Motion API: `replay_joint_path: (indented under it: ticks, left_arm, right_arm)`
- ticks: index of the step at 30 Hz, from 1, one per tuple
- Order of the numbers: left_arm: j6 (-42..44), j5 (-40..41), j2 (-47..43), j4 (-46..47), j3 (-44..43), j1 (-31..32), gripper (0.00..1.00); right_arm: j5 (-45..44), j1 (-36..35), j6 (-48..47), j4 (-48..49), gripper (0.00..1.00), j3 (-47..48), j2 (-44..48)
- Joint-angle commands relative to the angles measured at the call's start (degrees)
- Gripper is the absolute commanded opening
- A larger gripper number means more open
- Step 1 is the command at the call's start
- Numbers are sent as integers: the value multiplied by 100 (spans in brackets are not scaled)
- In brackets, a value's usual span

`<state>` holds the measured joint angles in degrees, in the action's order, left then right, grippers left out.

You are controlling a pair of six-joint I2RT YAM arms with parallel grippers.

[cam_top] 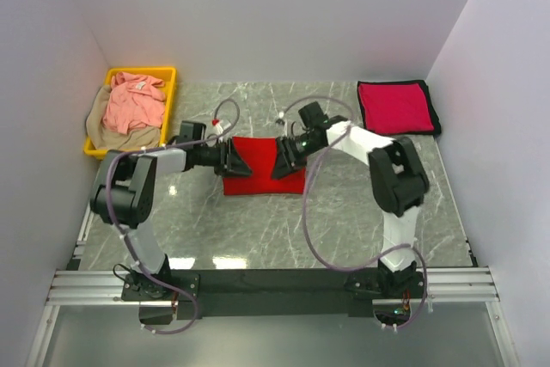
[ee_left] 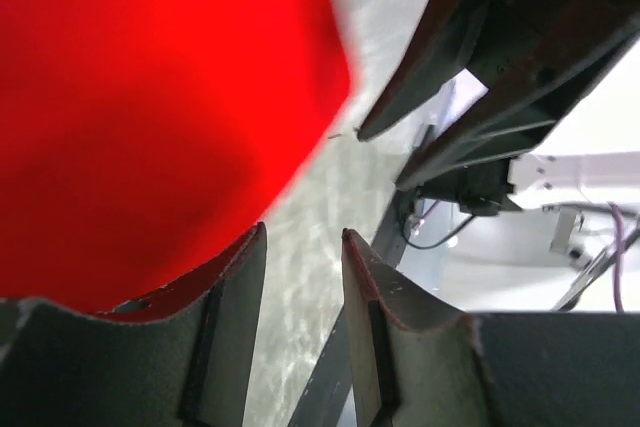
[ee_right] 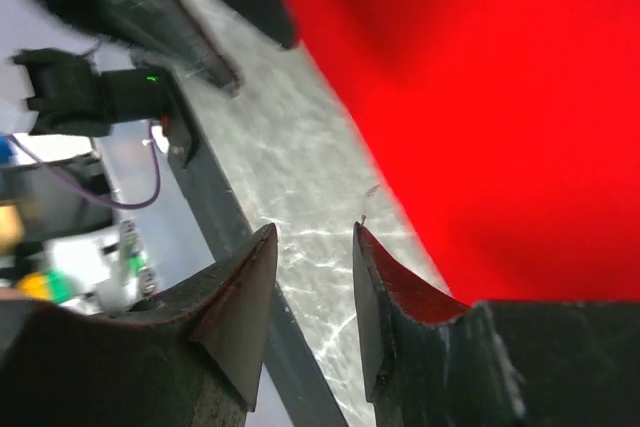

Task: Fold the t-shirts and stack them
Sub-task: Fold the tshirt

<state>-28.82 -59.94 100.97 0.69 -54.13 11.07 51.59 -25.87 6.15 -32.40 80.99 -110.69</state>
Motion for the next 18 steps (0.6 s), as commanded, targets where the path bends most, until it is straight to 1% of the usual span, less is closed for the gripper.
replay_joint_path:
  ticks: [1, 2, 4, 5, 7, 9, 11, 12, 13, 14, 15, 16, 17, 18]
  left_arm:
    - [-291, 359, 484, 275, 262, -26, 41]
    - [-335, 447, 616, 300, 323, -70, 41]
    - [-396, 650, 994, 292, 341, -149, 42]
    - [-318, 781, 1178, 109, 246, -210, 42]
    - [-73, 809, 1302, -51, 105, -254, 42]
    - [112, 748, 1390, -436, -193, -290, 41]
    - [568, 695, 1269, -744, -518, -298, 42]
    - [779, 634, 1172, -1120, -633, -307, 42]
    - [1242, 607, 1049, -1306, -738, -307, 43]
    - [1499, 607, 778, -1500, -983, -299, 43]
    - [1746, 615, 636, -1867, -1116, -298, 44]
    - [2140, 746, 495, -1975, -1239, -298, 45]
    - [2300, 834, 224, -2080, -1467, -264, 45]
    - [2432, 957, 108, -2125, -1573, -229, 46]
  right_arm:
    - [-44, 170, 483, 463, 43, -250, -777]
    - [-236, 205, 527, 446, 43, -207, -917]
    - [-316, 380, 624, 358, 42, -84, -1278]
    - [-534, 442, 667, 288, 42, -5, -1357]
    - [-737, 670, 685, 164, 42, 240, -1507]
    - [-1009, 820, 607, -45, 42, 626, -1569]
    - [-1090, 925, 458, -213, 42, 891, -1526]
    - [-959, 926, 274, -310, 42, 1040, -1351]
    - [-828, 926, 203, -319, 42, 1059, -1210]
    - [-687, 917, 141, -302, 42, 1050, -1061]
    - [-581, 908, 141, -223, 42, 989, -685]
    - [-493, 925, 141, -170, 42, 937, -490]
    - [-501, 926, 158, -118, 43, 866, -305]
    - [-553, 934, 167, -13, 44, 735, 71]
